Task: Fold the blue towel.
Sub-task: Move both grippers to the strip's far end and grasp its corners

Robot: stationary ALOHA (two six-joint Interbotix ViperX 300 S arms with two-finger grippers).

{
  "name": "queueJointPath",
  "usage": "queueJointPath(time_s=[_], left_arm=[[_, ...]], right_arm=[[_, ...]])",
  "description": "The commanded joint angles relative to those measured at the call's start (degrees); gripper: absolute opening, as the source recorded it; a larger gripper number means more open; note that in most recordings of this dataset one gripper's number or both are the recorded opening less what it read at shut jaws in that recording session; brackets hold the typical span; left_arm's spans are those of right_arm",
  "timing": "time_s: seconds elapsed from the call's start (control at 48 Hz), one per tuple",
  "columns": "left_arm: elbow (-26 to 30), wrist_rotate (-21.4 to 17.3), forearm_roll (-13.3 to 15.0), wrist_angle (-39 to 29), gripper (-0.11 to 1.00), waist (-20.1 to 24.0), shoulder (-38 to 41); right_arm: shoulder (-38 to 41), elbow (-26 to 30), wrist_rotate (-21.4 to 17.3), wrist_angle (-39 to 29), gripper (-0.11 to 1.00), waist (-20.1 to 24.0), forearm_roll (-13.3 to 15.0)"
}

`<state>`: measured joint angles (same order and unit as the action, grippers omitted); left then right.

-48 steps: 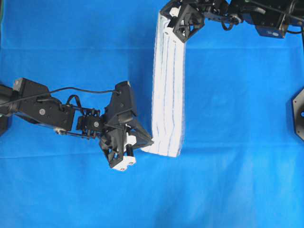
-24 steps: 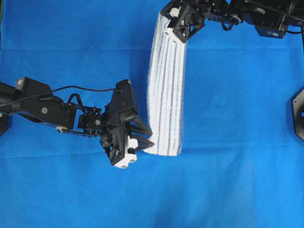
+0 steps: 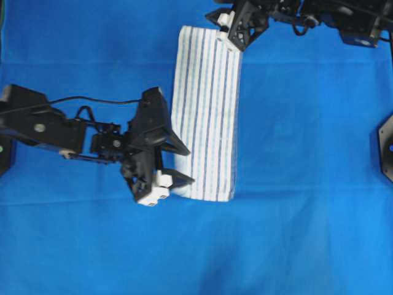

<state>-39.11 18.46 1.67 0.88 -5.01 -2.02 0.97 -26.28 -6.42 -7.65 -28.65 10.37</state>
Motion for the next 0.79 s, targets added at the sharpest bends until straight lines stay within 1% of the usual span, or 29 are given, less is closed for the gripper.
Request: queueJointPath(time_s=[0.0,0.042,0.104,0.209,0.313,0.396,0.521,0.605,0.667,0.772], left_arm=[[-0.3,-2.4,-0.2,-1.4,0.71,1.0,-4.2],[-1.1,-4.3,-0.2,-1.6,0.71,1.8,-5.8],[-2.1,-6.2,-0.2,-1.5,0.71,3.1,-7.7],[-4.0,-8.1,-0.1,-1.3,0.70,5.7,-10.4],[-6.4,-9.4,-0.2,1.1,0.70,10.0,-12.9],[-8.6,-10.2,-0.2,3.9,0.71,13.1,-14.8],[-11.7,-11.8,-0.2,7.4,0.71,17.1,-17.7],[-13.1,-12.7,-0.2,8.3,0.71,18.4,-18.9],[-13.8,-13.0,-0.2,8.6,0.71,19.0,-19.5],[-14.2,-13.0,-0.2,8.6,0.70,19.2,-19.7]], right_arm=[[-4.5,-1.0,0.0,0.3,0.55,0.0,0.2],[-6.0,-2.1,0.0,0.3,0.55,0.1,0.2],[-8.3,-4.2,0.0,0.5,0.55,0.3,0.1],[-13.2,-9.0,-0.3,2.1,0.55,0.8,0.1],[-17.8,-14.1,-1.1,5.5,0.55,1.5,-0.1],[-22.3,-18.5,-1.5,8.2,0.55,3.3,-0.5],[-27.4,-23.4,-2.4,10.6,0.55,8.2,-1.1],[-29.8,-26.1,-3.2,12.0,0.55,12.0,-1.5],[-30.5,-27.2,-3.8,12.7,0.55,14.0,-1.6],[-30.6,-28.1,-4.6,12.9,0.55,15.0,-1.6]])
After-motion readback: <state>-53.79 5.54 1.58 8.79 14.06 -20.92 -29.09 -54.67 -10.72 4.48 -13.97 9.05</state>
